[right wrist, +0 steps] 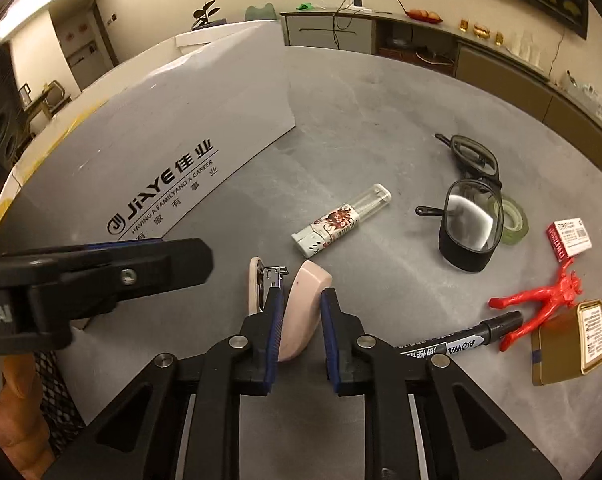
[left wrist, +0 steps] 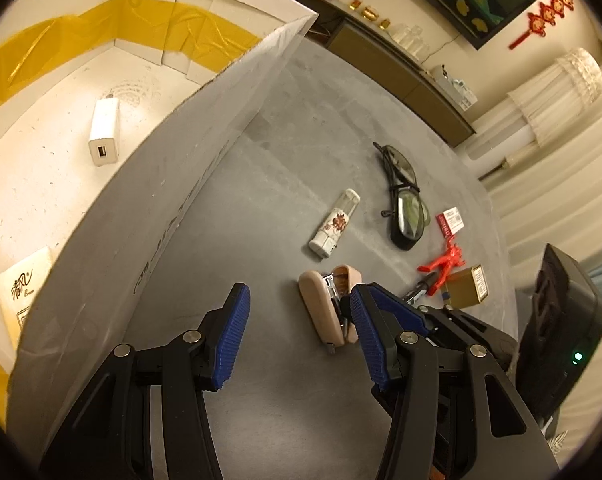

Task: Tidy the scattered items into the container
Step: 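Hold the pink stapler in the right gripper and move it toward the left gripper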

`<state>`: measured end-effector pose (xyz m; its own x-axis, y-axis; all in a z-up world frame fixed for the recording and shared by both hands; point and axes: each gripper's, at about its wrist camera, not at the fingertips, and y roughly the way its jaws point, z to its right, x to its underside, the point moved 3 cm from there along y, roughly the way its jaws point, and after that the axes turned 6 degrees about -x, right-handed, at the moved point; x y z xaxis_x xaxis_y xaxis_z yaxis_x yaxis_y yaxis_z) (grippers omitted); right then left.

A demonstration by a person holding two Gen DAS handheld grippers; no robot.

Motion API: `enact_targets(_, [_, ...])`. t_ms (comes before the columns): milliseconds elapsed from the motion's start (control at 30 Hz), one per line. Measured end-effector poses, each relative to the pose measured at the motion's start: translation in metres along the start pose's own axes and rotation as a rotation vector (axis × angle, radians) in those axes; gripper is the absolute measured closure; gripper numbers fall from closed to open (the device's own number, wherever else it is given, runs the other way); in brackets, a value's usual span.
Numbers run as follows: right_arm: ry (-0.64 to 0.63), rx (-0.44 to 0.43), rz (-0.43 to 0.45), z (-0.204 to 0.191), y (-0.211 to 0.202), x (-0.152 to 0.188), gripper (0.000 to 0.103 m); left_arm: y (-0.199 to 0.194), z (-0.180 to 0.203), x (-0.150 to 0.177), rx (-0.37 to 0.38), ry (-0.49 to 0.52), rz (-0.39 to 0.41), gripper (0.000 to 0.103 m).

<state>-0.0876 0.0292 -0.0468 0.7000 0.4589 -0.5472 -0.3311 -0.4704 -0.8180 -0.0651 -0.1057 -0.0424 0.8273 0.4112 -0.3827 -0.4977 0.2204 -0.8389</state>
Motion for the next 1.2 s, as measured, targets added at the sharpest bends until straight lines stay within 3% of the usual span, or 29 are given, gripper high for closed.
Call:
enact_targets(167, [0.093,-0.04,0.03,0.022,-0.016,0.007,0.079,0.018,0.012,0.01,-0.037,0.07,-0.044,0.048])
enact_targets(367, [0.144,-0.12,0.028,0.032,-0.012,0.012,0.077,0.024,0.002,0.017,-0.18,0.083,-0.006,0.048])
enact_targets(533, [0.195,-0.195,0.033,0.033,-0.004,0.009,0.061,0.024,0.007,0.025,-0.331,0.149,0.051,0.05])
enact_targets(667, [0.224,-0.21,0.016,0.038,0.01,0.005,0.058,0.018,-0.009,0.023,-0.263,0.058,0.049,0.048])
enact_targets(767, [0.204,-0.245,-0.003,0.033,0.013,0.003,0.059,0.015,-0.013,0.026,-0.269,0.049,0.048,0.048])
enact_targets(867, [0.184,-0.26,-0.013,0.03,0.011,-0.001,0.077,0.015,-0.01,0.026,-0.246,0.044,0.038,0.048])
enact_targets(933, [0.148,-0.204,-0.009,0.028,0.009,-0.005,0.083,0.016,-0.01,0.026,-0.213,0.031,0.027,0.048])
enact_targets(1067, [0.026,-0.009,0.003,0.018,-0.001,-0.011,0.083,0.014,-0.008,0.024,-0.164,0.013,0.02,0.048])
enact_targets(1200, [-0.22,0.319,0.052,-0.004,-0.011,-0.014,0.083,0.011,-0.004,0.023,-0.146,0.001,0.029,0.048])
